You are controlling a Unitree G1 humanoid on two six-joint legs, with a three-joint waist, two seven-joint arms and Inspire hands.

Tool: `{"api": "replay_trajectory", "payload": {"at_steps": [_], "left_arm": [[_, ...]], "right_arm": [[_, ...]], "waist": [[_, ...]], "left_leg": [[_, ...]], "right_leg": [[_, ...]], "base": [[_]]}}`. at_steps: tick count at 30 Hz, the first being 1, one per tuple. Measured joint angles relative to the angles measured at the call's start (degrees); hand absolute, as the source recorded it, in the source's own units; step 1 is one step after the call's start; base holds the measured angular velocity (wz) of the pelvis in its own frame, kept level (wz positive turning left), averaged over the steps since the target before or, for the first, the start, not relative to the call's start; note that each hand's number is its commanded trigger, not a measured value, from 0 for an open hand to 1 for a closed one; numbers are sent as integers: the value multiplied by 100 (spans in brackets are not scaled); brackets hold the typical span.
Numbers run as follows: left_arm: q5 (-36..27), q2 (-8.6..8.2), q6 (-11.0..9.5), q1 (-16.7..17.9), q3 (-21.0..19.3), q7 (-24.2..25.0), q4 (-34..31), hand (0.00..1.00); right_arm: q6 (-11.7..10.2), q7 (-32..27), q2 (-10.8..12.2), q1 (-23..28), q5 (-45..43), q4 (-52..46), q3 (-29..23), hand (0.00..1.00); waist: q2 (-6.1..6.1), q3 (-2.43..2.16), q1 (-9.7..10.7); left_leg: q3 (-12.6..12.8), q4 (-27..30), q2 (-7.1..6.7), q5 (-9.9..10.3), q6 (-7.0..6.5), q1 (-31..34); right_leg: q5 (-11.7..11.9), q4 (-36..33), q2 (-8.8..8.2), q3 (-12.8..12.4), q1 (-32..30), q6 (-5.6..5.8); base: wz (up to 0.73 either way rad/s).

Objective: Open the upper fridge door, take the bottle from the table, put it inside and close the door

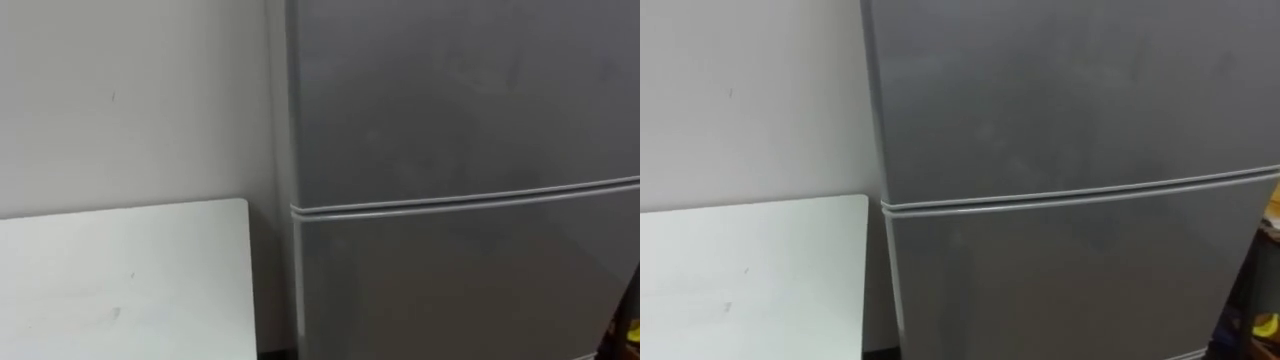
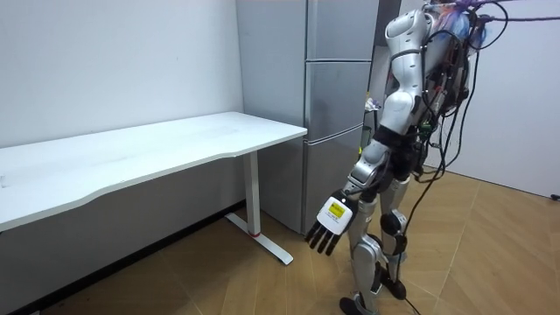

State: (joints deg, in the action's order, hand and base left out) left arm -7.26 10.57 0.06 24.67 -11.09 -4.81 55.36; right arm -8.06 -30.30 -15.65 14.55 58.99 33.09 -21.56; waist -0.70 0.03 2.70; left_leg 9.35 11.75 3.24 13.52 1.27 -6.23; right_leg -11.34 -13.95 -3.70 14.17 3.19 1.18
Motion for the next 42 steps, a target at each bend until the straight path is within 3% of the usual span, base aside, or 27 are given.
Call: {"api": "replay_trajectory", "payload": {"at_steps": [2, 6, 9, 13, 16, 23, 32, 42], "left_arm": [[-2, -32, -8, 1, 3, -18, 71, 0], [1, -152, -9, 19, 10, -92, 247, 0], [10, -238, -5, 28, -11, -49, 353, 0], [18, -284, 147, 44, 12, 146, 481, 0], [38, -313, 238, -9, 16, 176, 512, 0], [136, -301, 326, -202, 5, 267, 716, 0], [448, -315, 507, -398, 285, 303, 755, 0], [567, -277, 499, -598, 594, 390, 761, 0]], "right_arm": [[1, 40, 44, 105, 76, 535, 158, 0], [8, 303, 385, 224, 138, 1527, 234, 0], [111, 914, 463, 255, 139, 2388, 290, 0], [421, 1874, 481, 250, 119, 3458, 933, 0], [699, 2394, 574, 236, 67, 3636, 1189, 0], [992, 3479, 659, 30, -659, 3856, 1530, 0], [1049, 3729, 614, -197, -2254, 3799, 1747, 0], [987, 3731, 575, -612, -3415, 3812, 1899, 0]], "waist": [[-1, -1, -16], [37, 12, 17], [63, -12, -8], [83, -19, -102], [91, -17, -156], [103, -12, -160], [125, -2, -152], [92, 18, -147]], "left_leg": [[6, -42, -2, 1, 2, -73], [28, -29, 9, 46, 31, -133], [33, -12, 8, 66, 34, -142], [89, -44, 7, 72, 39, -266], [97, -37, 7, 105, 35, -291], [75, -10, 6, 123, 24, -296], [74, -13, 12, 128, 30, -202], [-18, 14, -8, 126, 28, -123]], "right_leg": [[-26, -8, -1, 3, 50, 2], [-111, -86, 6, -62, 68, -3], [-135, -90, 6, -73, 66, 5], [-141, -55, 21, -119, 161, 12], [-159, -69, 17, -113, 175, 25], [-153, -29, 10, -53, 227, 33], [-142, 29, 22, -33, 164, 36], [-155, 47, 3, 36, 156, 49]], "base": [[0], [-4], [0], [-7], [-2], [2], [0], [4]]}}
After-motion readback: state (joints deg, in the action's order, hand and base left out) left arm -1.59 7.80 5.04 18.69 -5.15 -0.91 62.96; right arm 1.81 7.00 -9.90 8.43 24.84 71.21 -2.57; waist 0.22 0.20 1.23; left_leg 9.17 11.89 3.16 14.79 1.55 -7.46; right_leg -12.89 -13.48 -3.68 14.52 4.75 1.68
